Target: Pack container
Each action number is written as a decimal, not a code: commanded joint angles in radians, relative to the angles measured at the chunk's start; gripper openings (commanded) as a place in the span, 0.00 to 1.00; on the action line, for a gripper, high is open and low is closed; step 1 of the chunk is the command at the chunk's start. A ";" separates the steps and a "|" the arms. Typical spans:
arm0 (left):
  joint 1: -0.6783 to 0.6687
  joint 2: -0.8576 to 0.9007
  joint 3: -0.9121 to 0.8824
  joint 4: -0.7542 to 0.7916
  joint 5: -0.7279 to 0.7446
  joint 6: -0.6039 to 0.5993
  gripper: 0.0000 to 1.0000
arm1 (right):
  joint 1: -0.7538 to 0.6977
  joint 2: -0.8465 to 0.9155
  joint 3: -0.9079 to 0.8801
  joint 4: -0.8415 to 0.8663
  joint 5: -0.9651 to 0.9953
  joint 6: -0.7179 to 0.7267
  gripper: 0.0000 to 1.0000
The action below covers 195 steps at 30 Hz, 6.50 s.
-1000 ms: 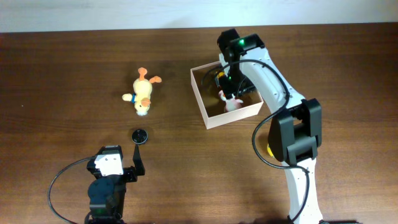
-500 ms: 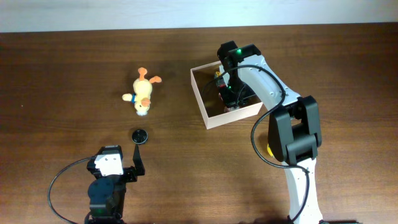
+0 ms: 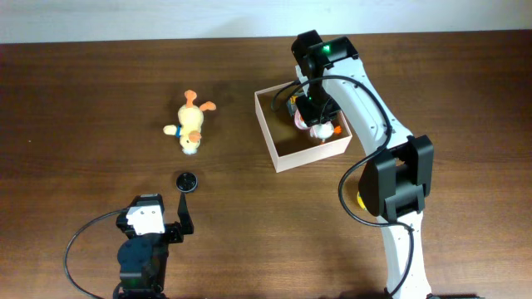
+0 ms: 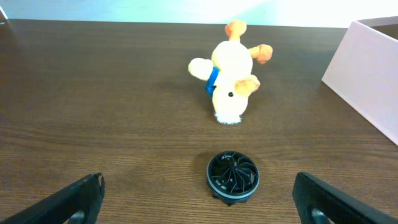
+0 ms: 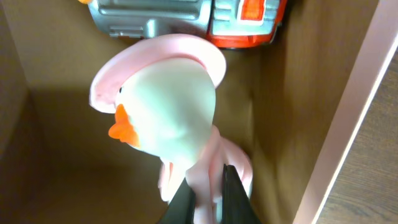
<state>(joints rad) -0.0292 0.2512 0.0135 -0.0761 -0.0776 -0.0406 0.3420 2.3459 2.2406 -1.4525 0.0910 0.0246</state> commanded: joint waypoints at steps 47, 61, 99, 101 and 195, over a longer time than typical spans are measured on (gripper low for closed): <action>0.006 -0.005 -0.005 0.000 0.011 0.019 0.99 | -0.040 -0.047 -0.122 0.020 0.052 0.096 0.48; 0.006 -0.005 -0.005 0.000 0.011 0.019 0.99 | -0.040 -0.047 0.103 -0.022 -0.057 0.086 0.48; 0.006 -0.005 -0.005 0.000 0.011 0.019 0.99 | -0.097 -0.047 -0.097 -0.073 -0.061 0.082 0.04; 0.006 -0.005 -0.005 0.000 0.011 0.019 0.99 | -0.097 -0.047 -0.097 -0.074 -0.061 0.089 0.04; 0.006 -0.005 -0.005 0.000 0.011 0.019 0.99 | -0.137 -0.761 -0.592 0.321 -0.145 0.031 0.04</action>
<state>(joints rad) -0.0292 0.2516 0.0135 -0.0761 -0.0776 -0.0406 0.1581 1.6043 1.6093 -1.1576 -0.0444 0.0669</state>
